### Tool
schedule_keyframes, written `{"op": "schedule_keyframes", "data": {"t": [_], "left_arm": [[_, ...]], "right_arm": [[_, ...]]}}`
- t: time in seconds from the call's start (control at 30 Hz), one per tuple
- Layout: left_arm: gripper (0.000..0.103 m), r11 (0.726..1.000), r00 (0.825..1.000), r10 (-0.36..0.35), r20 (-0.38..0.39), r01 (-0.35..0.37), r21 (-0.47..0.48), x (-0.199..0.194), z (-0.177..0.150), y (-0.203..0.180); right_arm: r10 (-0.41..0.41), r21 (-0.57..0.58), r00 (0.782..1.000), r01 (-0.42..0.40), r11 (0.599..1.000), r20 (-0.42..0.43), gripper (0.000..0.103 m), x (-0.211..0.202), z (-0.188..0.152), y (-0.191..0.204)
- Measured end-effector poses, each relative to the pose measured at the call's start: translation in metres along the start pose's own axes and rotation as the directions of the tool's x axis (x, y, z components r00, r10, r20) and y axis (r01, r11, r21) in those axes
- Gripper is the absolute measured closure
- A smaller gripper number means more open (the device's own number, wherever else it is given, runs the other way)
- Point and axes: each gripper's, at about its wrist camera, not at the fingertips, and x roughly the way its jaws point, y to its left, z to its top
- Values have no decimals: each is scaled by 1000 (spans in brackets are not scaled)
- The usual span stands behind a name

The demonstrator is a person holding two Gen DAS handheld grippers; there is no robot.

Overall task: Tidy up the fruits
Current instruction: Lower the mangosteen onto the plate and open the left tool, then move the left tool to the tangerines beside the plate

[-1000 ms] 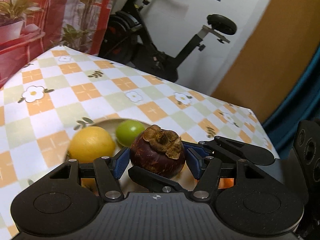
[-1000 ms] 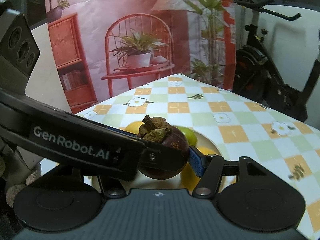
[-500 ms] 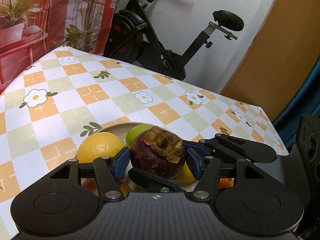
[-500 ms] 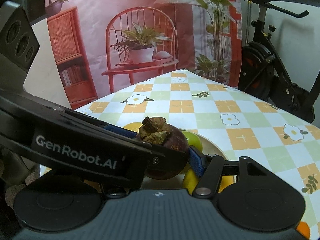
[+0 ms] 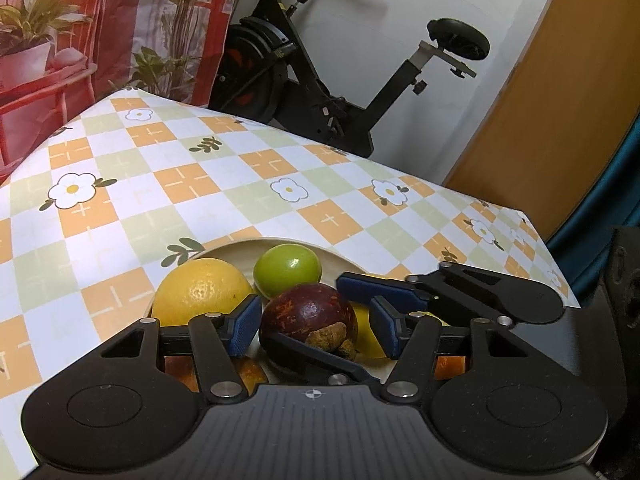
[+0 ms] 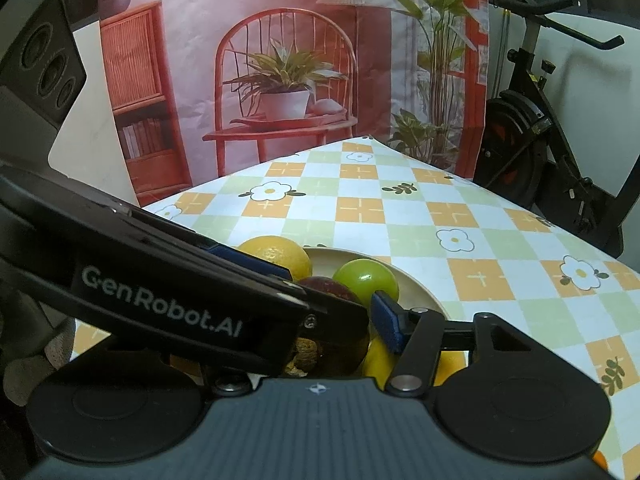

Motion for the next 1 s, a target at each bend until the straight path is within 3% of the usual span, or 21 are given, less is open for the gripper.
{"op": "schedule_keyframes", "data": {"t": [0.23,0.43,0.73,1.0], "left_arm": [[41,999,996,3,88,1,-38,-18,0,-2],[41,999,990,7,142,-1,-49,-29,4,-13],[41,998,992,-62,112,58,36,-23,-5,-53],[41,989,993,-102,65,95,114,-13,-15,-80]], "right_arm": [[-31,-5,999,31,1000,45,41,-29,-3,-1],[-100,42,991,96,994,94,41,-74,-25,-18],[-246,166,964,227,960,100,41,-124,-71,-48],[-293,220,953,271,937,76,41,-139,-100,-57]]}}
